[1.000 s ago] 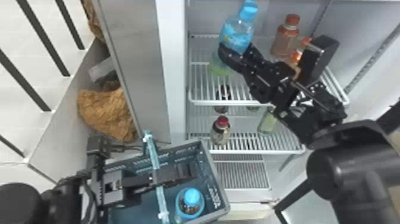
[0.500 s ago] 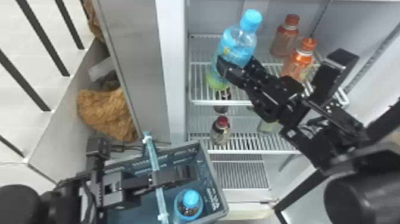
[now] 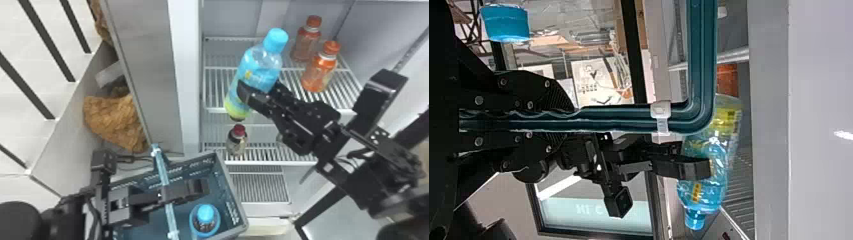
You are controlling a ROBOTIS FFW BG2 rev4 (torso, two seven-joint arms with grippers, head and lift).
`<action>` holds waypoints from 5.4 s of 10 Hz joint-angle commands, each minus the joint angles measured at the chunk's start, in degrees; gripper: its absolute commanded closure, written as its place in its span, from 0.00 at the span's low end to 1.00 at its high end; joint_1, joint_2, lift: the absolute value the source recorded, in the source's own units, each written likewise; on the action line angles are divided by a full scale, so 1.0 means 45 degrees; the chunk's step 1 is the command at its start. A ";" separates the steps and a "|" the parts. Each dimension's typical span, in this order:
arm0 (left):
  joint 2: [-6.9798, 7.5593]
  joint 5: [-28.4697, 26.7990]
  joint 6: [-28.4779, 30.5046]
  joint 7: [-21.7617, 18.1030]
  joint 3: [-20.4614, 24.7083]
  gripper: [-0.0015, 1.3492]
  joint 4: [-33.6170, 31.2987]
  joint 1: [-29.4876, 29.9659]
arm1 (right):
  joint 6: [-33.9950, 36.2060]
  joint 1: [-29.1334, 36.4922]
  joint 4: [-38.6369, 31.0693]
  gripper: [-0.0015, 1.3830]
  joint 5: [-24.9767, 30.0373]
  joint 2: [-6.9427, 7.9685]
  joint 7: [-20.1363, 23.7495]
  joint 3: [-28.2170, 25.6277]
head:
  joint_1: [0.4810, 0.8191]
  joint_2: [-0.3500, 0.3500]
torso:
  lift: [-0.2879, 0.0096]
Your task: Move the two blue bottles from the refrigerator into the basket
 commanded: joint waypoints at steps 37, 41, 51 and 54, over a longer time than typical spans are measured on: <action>-0.0075 0.0233 -0.0148 0.0058 -0.0181 0.89 0.0000 0.0039 | -0.4868 0.4211 0.2963 0.13 -0.1413 0.0117 0.2042 -0.1737 | 0.63 0.31 | 0.93; -0.0075 0.0233 -0.0179 0.0078 -0.0054 0.89 0.0000 0.0257 | -0.6931 0.6493 0.2838 0.14 -0.0854 0.0722 0.1632 -0.3285 | 0.63 0.13 | 0.93; -0.0232 0.0310 -0.0273 0.0097 0.0479 0.89 -0.0125 0.0664 | -1.0399 0.9680 0.2713 0.14 -0.0067 0.1738 0.1378 -0.5799 | 0.63 0.00 | 0.93; -0.0290 0.0335 -0.0366 0.0097 0.0606 0.89 -0.0125 0.0695 | -1.0806 0.9649 0.3369 0.14 -0.0143 0.1816 0.1456 -0.5951 | 0.63 0.00 | 0.93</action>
